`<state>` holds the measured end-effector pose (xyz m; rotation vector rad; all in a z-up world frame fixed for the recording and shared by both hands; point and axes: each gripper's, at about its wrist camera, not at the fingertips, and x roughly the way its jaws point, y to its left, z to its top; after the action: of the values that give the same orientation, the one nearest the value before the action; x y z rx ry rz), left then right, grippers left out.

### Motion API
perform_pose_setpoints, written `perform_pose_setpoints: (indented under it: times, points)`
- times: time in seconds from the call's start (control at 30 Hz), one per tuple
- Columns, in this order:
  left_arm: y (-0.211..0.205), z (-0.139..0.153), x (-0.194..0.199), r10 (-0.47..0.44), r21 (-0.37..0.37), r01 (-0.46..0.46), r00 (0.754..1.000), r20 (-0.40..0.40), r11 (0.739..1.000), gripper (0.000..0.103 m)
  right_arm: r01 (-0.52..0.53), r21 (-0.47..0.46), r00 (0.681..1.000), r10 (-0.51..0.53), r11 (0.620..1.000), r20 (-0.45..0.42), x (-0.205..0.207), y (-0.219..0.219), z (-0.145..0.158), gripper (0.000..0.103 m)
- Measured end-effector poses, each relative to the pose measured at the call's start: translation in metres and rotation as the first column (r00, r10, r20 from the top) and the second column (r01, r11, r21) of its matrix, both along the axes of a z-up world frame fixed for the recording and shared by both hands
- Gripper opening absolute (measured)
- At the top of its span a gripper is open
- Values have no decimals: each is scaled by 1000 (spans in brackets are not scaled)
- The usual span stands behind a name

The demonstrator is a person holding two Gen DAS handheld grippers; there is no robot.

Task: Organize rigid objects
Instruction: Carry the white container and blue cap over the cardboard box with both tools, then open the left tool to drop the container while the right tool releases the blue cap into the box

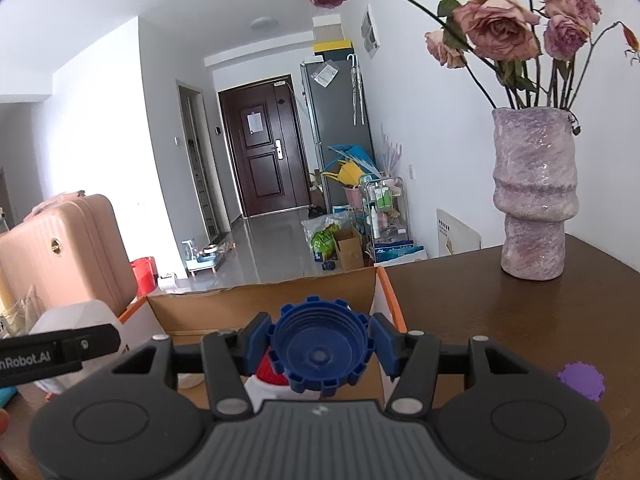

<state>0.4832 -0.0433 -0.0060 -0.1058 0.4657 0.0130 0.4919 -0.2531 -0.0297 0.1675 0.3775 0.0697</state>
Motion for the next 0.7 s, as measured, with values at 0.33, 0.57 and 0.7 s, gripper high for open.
perform_pose_setpoints:
  times: [0.33, 0.57, 0.7]
  points:
    - [6, -8, 31, 16, 18, -15, 1000, -18, 1000, 84, -10, -21, 1000, 10, 1000, -21, 28, 6, -5, 54]
    - [12, -16, 49, 23, 37, -22, 999, -37, 999, 84, -22, -50, 999, 20, 998, -50, 45, 10, -12, 54]
    - [14, -20, 57, 26, 53, -23, 999, -46, 998, 84, -27, -65, 998, 23, 998, -67, 51, 12, -16, 54]
